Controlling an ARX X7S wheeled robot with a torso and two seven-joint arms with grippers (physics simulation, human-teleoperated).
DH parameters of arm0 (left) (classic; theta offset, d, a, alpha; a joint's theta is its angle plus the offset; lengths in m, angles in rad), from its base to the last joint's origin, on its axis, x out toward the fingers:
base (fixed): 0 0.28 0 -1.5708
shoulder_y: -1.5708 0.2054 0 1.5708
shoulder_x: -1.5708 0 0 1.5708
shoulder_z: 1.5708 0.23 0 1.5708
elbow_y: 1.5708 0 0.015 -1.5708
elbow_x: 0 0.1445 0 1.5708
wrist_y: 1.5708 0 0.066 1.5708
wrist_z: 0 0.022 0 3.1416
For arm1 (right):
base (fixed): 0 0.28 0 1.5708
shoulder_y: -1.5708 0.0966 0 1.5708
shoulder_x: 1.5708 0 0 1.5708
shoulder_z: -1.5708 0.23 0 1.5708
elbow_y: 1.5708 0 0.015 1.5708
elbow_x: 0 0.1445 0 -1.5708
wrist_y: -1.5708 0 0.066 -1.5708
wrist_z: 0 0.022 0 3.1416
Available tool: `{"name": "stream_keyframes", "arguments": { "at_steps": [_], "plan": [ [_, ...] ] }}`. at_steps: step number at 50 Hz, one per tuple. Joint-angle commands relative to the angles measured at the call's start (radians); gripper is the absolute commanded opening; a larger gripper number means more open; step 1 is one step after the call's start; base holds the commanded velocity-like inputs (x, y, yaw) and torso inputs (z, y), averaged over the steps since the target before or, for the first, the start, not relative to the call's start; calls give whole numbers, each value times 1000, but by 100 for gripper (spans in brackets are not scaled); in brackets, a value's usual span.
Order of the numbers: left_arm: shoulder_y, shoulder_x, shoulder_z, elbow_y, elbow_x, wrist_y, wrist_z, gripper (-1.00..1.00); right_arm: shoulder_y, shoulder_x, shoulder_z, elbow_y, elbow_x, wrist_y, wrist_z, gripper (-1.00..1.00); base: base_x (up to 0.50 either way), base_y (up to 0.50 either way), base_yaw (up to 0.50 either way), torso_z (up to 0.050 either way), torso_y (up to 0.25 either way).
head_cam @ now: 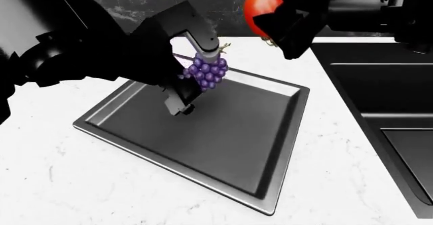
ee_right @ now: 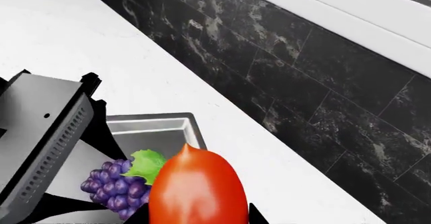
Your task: Pick up the fruits and vegetables and place them in the sink. Turn on the sink faucet to wash them. Then turn the sink off and put them in the tray.
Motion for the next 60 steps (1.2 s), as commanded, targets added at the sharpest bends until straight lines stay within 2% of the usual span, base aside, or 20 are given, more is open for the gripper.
{"name": "stream_keyframes", "arguments": {
  "at_steps": [1, 8, 9, 24, 29, 35, 46, 53, 60],
  "plan": [
    [19, 12, 55, 7, 50, 9, 27, -100, -17, 14, 2, -15, -9, -8, -4, -100, 0, 0, 0, 0, 0],
    [26, 3, 70, 13, 57, 7, 33, -100, -21, 7, -1, -10, -14, -12, -3, -100, 0, 0, 0, 0, 0],
    [25, 3, 72, 14, 61, 9, 36, 100, -20, 6, -1, -9, -15, -12, -4, -100, 0, 0, 0, 0, 0],
    [6, 8, 65, 5, 62, 20, 56, 100, -16, 10, -3, -14, -17, -7, -5, -100, 0, 0, 0, 0, 1],
    [-8, 1, 15, -2, 18, 16, 47, 100, -20, 11, -3, -16, -15, -7, -3, -100, 0, 0, 0, 0, 0],
    [-21, -35, -107, 12, -117, -13, -24, 100, -38, 13, -5, -22, -8, -10, 5, -100, 0, 0, 0, 0, 0],
    [2, -169, -305, 36, -341, 3, -239, 100, -99, 31, -10, -60, 26, -6, 37, -100, 0, 0, 0, 0, 0],
    [-7, -229, -374, 31, -387, 41, -315, 100, -136, 26, -24, -77, 37, -5, 48, -100, 0, 0, 0, 0, 0],
    [-63, -239, -408, -16, -366, 71, -321, 100, -165, 2, -39, -82, 37, -12, 45, -100, 0, 0, 0, 0, 0]
  ]
}}
